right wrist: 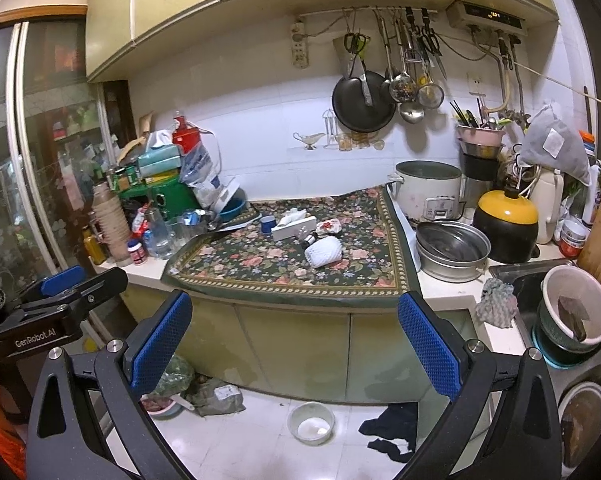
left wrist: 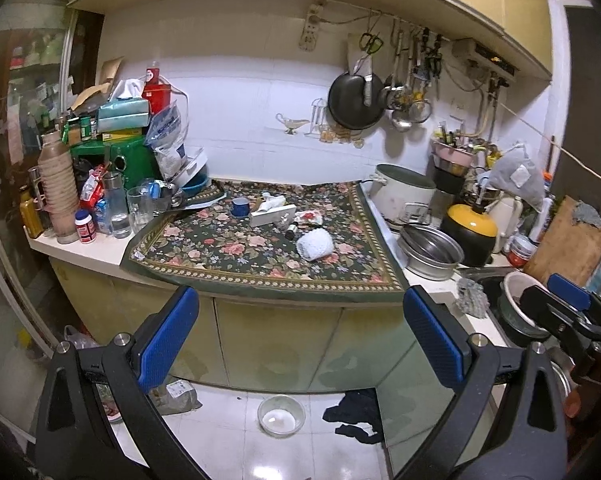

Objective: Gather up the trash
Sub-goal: 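Grasp the white foam net with the right tool while the left tool grasps the dark bottle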

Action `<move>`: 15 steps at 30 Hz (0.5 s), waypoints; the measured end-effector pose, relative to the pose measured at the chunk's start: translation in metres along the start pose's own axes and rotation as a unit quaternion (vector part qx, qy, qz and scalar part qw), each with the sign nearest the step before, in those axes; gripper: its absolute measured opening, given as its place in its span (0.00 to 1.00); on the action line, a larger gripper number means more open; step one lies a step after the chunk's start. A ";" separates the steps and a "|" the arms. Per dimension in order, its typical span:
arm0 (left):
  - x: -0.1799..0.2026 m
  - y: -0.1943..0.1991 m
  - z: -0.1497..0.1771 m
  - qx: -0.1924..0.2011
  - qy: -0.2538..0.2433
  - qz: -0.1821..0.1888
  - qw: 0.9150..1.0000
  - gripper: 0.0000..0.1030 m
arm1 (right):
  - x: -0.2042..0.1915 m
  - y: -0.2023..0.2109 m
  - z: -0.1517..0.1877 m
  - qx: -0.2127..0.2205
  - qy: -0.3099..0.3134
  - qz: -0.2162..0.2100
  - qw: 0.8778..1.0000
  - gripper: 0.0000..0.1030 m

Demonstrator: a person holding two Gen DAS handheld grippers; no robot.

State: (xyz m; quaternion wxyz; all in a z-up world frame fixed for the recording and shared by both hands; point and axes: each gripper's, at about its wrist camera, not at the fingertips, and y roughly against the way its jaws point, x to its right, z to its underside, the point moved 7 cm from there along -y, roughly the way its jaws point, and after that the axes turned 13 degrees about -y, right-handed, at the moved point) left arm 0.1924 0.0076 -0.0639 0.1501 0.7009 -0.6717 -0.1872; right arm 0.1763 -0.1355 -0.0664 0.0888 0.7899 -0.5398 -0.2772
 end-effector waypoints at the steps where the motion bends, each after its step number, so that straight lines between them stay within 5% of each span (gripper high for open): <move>1: -0.003 -0.010 -0.002 -0.002 0.000 -0.001 1.000 1.00 | 0.002 -0.007 -0.002 -0.001 -0.001 0.004 1.000 0.99; 15: -0.085 -0.207 -0.040 -0.061 -0.021 0.021 0.998 1.00 | 0.007 -0.152 -0.031 -0.038 -0.032 0.070 0.996 0.99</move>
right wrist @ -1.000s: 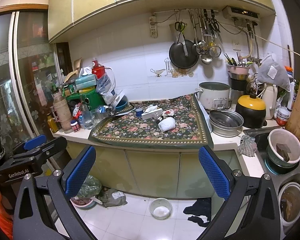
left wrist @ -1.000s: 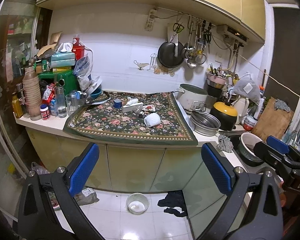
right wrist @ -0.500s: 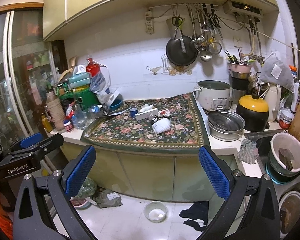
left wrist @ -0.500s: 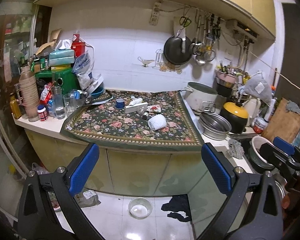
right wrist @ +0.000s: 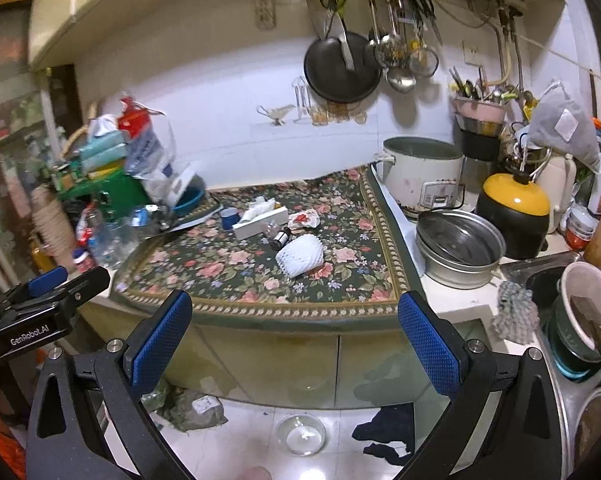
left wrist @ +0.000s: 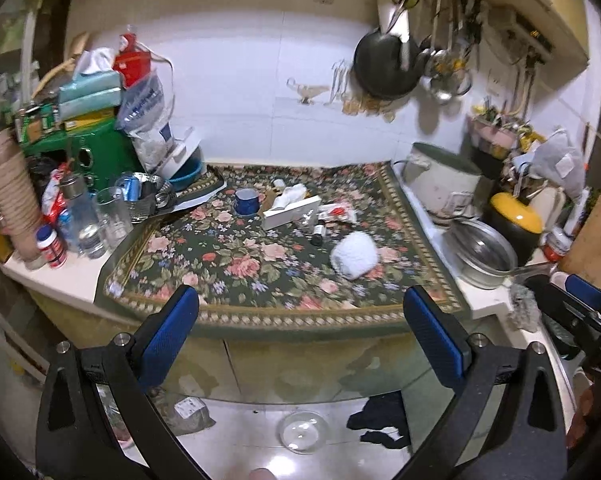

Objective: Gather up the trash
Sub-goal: 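Grasp the white foam net with the right tool while the left tool grasps the dark bottle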

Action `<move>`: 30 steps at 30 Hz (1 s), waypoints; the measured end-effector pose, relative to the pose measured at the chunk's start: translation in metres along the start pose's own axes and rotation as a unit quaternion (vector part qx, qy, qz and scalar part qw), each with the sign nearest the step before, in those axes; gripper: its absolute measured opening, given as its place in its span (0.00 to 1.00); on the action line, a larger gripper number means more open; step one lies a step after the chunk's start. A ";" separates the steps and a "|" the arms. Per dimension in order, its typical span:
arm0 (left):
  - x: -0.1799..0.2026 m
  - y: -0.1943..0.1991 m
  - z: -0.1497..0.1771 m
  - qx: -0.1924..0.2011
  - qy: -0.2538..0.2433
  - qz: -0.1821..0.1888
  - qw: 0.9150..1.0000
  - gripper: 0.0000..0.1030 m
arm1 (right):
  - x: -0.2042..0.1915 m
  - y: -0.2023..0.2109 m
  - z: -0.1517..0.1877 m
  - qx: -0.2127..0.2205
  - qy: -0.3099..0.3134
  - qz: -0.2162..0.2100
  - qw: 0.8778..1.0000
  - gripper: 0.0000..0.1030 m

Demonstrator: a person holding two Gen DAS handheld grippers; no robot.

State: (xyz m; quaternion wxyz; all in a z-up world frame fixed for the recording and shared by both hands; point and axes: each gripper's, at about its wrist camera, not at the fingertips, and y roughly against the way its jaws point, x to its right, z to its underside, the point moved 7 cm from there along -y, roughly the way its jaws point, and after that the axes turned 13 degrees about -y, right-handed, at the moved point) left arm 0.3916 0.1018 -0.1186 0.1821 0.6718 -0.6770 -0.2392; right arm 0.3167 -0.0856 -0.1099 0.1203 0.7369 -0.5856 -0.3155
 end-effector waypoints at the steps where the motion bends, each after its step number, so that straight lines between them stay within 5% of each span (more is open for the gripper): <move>1: -0.006 -0.012 -0.003 -0.007 -0.002 0.002 1.000 1.00 | -0.004 -0.017 -0.004 -0.007 -0.006 0.008 1.000 0.99; 17: -0.047 -0.225 -0.013 -0.131 -0.018 0.041 0.990 1.00 | 0.002 -0.207 -0.017 -0.109 -0.088 0.057 0.989 0.99; 25: -0.032 -0.289 -0.018 -0.165 0.005 0.028 0.986 0.99 | 0.030 -0.298 -0.013 -0.200 -0.100 0.031 0.974 0.76; 27: -0.027 -0.305 -0.019 -0.175 0.015 0.033 0.984 0.96 | 0.035 -0.315 -0.012 -0.225 -0.095 0.023 0.969 0.64; 30: -0.014 -0.330 -0.023 -0.190 0.015 0.038 0.981 0.88 | 0.042 -0.336 -0.013 -0.254 -0.092 0.005 0.963 0.61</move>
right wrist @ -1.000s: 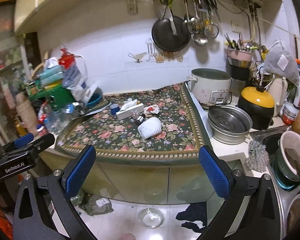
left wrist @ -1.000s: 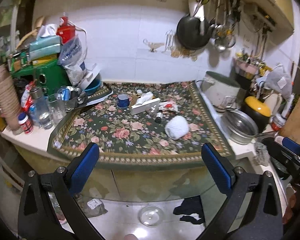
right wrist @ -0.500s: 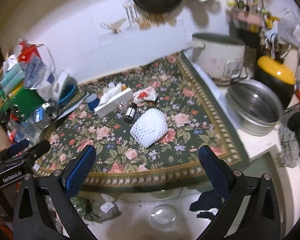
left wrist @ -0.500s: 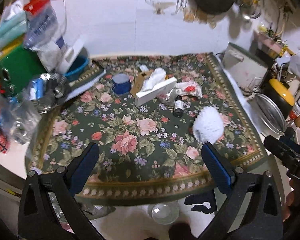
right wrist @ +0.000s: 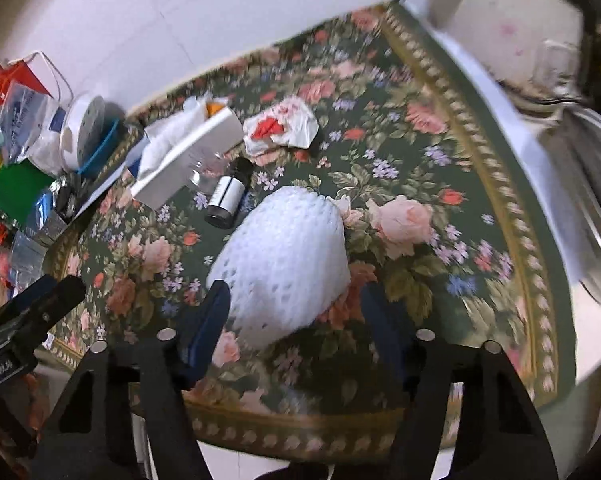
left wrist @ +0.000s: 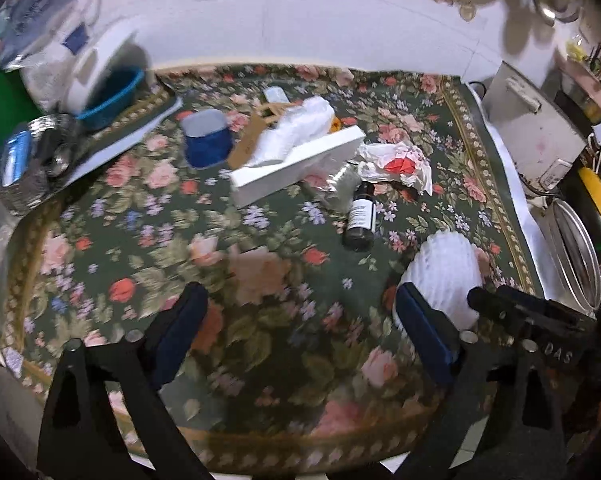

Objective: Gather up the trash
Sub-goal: 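Grasp the white foam net with the right tool while the left tool grasps the dark bottle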

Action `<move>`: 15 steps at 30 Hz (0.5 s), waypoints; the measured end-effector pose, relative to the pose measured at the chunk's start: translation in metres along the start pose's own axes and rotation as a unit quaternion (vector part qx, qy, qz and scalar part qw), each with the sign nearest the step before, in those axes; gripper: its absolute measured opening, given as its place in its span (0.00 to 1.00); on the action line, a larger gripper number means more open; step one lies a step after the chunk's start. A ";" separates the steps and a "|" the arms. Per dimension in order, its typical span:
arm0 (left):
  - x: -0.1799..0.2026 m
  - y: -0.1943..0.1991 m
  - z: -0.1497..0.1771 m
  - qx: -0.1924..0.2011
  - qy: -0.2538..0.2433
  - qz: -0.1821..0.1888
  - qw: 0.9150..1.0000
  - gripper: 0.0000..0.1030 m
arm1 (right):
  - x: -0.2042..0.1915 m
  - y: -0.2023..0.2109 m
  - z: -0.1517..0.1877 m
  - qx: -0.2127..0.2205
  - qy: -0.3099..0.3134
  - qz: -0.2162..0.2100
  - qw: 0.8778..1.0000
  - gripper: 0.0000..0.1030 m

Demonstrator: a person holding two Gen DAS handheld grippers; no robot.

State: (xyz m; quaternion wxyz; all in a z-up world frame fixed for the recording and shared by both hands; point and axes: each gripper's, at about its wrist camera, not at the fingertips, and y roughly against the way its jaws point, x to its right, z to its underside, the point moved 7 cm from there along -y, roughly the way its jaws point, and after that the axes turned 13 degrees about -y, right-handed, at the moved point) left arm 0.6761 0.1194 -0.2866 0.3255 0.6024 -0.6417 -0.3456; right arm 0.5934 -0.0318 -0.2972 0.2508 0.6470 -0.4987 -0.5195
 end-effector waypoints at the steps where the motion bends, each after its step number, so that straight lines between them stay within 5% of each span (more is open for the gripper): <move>1: 0.004 -0.008 -0.004 -0.004 0.000 0.001 1.000 0.86 | 0.001 -0.005 -0.003 -0.011 0.003 -0.006 1.000 0.61; 7: 0.023 -0.053 -0.026 -0.024 -0.005 0.020 0.999 0.72 | 0.007 -0.032 -0.011 -0.067 0.016 -0.041 0.997 0.58; 15: 0.038 -0.102 -0.036 -0.057 -0.006 0.044 0.997 0.54 | 0.005 -0.039 -0.010 -0.089 0.080 -0.063 0.991 0.34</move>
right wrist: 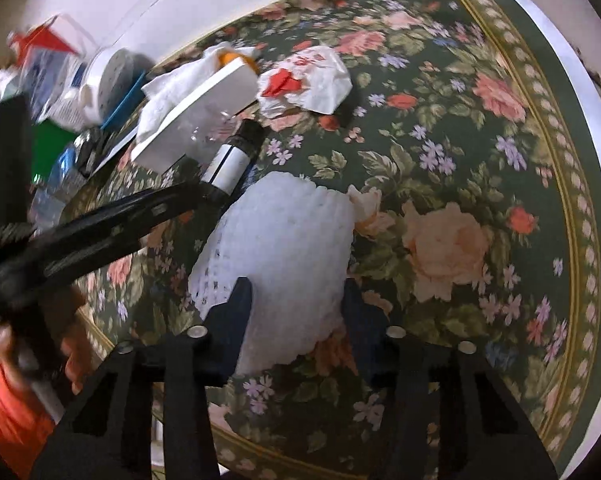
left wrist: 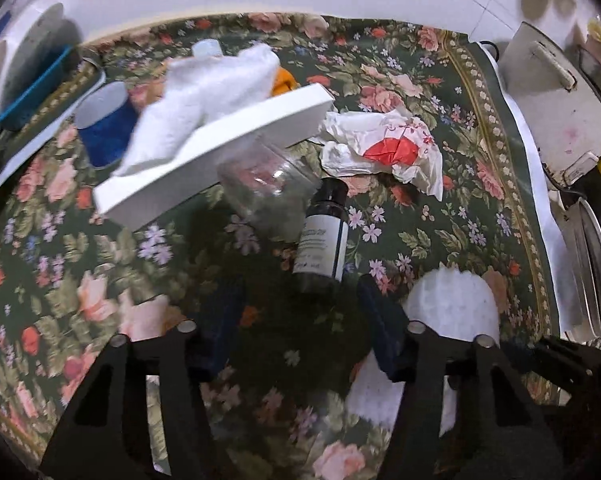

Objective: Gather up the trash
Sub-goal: 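Grasp the white foam net with the right tool while the left tool grasps the dark bottle, then carry the foam net and bottle down over the floor bin and release both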

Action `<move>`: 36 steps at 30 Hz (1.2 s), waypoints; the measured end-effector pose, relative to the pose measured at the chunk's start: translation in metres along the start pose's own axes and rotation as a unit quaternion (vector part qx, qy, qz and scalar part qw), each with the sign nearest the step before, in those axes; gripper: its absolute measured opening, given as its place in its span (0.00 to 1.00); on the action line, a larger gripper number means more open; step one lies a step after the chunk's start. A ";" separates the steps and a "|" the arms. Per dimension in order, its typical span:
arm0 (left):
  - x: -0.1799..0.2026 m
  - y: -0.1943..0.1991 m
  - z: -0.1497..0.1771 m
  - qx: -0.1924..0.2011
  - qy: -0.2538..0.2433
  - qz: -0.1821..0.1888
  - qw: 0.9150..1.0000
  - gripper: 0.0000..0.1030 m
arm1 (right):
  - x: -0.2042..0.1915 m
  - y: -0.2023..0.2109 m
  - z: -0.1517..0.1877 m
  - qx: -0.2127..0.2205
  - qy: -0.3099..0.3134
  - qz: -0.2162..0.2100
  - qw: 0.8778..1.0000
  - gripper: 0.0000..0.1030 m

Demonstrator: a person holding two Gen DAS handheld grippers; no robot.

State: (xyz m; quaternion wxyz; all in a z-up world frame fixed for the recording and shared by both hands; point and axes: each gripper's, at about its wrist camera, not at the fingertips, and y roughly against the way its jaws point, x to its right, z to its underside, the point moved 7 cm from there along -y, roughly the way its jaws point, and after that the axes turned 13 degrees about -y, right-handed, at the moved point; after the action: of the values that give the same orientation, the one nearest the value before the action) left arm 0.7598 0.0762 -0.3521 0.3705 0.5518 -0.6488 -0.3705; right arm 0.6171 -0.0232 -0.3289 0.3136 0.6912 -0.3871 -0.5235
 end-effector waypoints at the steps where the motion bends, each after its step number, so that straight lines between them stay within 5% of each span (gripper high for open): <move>1: 0.001 -0.004 -0.001 -0.001 0.000 0.003 1.000 0.51 | 0.000 0.000 0.000 0.000 0.003 0.000 1.000 0.33; 4: 0.005 -0.010 -0.004 0.001 -0.003 0.008 1.000 0.45 | 0.006 0.003 0.000 0.005 0.003 0.002 1.000 0.30; 7: 0.010 -0.014 -0.004 -0.002 -0.008 0.015 1.000 0.27 | 0.012 0.012 -0.001 0.020 -0.004 0.014 1.000 0.28; 19: 0.024 0.025 0.024 0.022 -0.051 0.036 0.998 0.26 | 0.024 0.052 0.006 0.085 -0.058 0.055 0.993 0.27; 36: 0.012 0.192 0.110 0.114 -0.135 0.048 0.983 0.26 | -0.044 0.145 0.080 0.247 -0.099 0.081 0.961 0.27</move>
State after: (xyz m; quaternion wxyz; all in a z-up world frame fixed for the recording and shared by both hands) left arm 0.5763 0.0941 -0.2302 0.2313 0.5041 -0.7564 -0.3468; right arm 0.5026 -0.0608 -0.2063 0.1348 0.6583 -0.5877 -0.4506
